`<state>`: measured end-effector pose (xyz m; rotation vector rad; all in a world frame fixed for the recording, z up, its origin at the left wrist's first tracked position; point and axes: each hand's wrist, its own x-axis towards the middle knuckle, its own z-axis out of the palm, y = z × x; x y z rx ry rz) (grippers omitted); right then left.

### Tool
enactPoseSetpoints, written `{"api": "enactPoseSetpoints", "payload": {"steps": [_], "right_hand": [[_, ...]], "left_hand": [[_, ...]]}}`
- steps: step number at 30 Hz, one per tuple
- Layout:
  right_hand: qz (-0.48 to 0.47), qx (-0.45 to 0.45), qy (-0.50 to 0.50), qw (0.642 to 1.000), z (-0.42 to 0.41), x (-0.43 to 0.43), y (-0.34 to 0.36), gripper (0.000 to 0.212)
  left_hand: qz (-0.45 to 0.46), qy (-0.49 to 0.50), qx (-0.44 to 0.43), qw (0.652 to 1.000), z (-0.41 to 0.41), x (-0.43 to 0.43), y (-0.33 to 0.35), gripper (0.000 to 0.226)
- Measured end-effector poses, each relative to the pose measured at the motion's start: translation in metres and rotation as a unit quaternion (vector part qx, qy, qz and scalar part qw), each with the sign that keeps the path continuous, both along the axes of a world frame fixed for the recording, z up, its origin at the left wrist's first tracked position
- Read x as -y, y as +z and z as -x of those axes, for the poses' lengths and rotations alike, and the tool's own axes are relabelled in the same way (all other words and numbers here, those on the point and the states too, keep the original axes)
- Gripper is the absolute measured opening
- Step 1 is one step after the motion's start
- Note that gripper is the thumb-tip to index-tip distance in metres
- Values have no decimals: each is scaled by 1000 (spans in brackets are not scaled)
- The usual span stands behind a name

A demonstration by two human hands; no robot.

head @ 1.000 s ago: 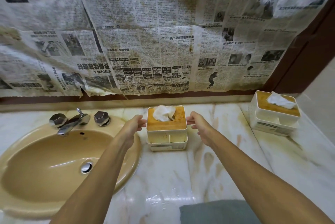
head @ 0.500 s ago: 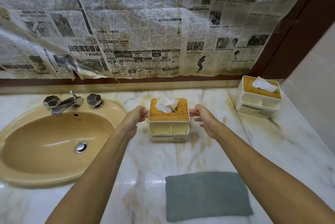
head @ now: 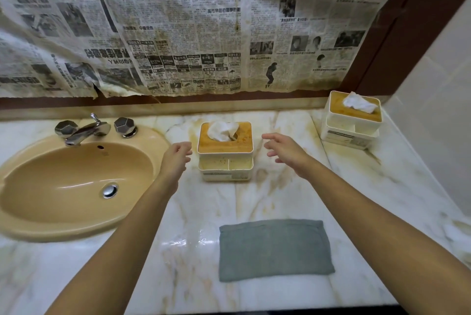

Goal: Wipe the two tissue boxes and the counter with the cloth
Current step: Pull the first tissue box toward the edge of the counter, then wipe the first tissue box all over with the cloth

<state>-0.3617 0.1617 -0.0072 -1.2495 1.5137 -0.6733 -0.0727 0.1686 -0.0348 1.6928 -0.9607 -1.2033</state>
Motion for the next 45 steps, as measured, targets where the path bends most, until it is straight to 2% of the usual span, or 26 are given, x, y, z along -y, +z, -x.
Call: {"api": "enactPoseSetpoints", "payload": {"steps": [4, 7, 9, 11, 13, 16, 19, 22, 26, 30, 34, 35, 37, 40, 43, 45], "right_hand": [[90, -69, 29, 993, 23, -33, -12, 29], [139, -136, 72, 978, 37, -73, -37, 24], [146, -186, 116, 965, 47, -101, -57, 22], [146, -252, 180, 940, 58, -124, -73, 22], [151, -315, 232, 908, 70, -141, -86, 26], [143, -359, 223, 895, 83, -156, -95, 34], [128, -385, 181, 896, 87, -159, -96, 39], [109, -420, 169, 885, 85, -155, -93, 33], [49, -409, 190, 891, 83, -149, -83, 23], [-19, -437, 216, 873, 86, -141, -75, 24], [-44, -392, 210, 894, 91, -134, -78, 15], [-42, -370, 203, 906, 91, -132, -77, 15], [-29, -319, 171, 932, 92, -128, -75, 15], [12, -267, 120, 956, 93, -120, -73, 14], [82, -253, 81, 961, 89, -116, -77, 22], [143, -279, 79, 946, 85, -117, -82, 31]], "left_hand": [[59, -52, 79, 994, 13, -44, -18, 15], [57, -149, 167, 973, 26, -83, -39, 9], [39, -230, 239, 943, 34, -105, -52, 6], [29, -295, 323, 899, 39, -121, -61, 17], [32, -322, 372, 870, 41, -130, -68, 32], [45, -329, 394, 857, 42, -137, -72, 38], [48, -340, 413, 843, 46, -136, -73, 26], [23, -356, 399, 844, 50, -133, -71, 18], [-22, -346, 331, 878, 48, -128, -66, 19], [-49, -338, 284, 896, 39, -123, -61, 17], [-75, -356, 261, 894, 34, -120, -56, 10], [-83, -354, 258, 895, 34, -119, -55, 8], [-97, -336, 242, 905, 34, -116, -52, 19], [-119, -282, 169, 937, 34, -111, -47, 20], [-121, -229, 127, 958, 35, -105, -44, 18], [-124, -204, 109, 965, 38, -103, -43, 17]]}}
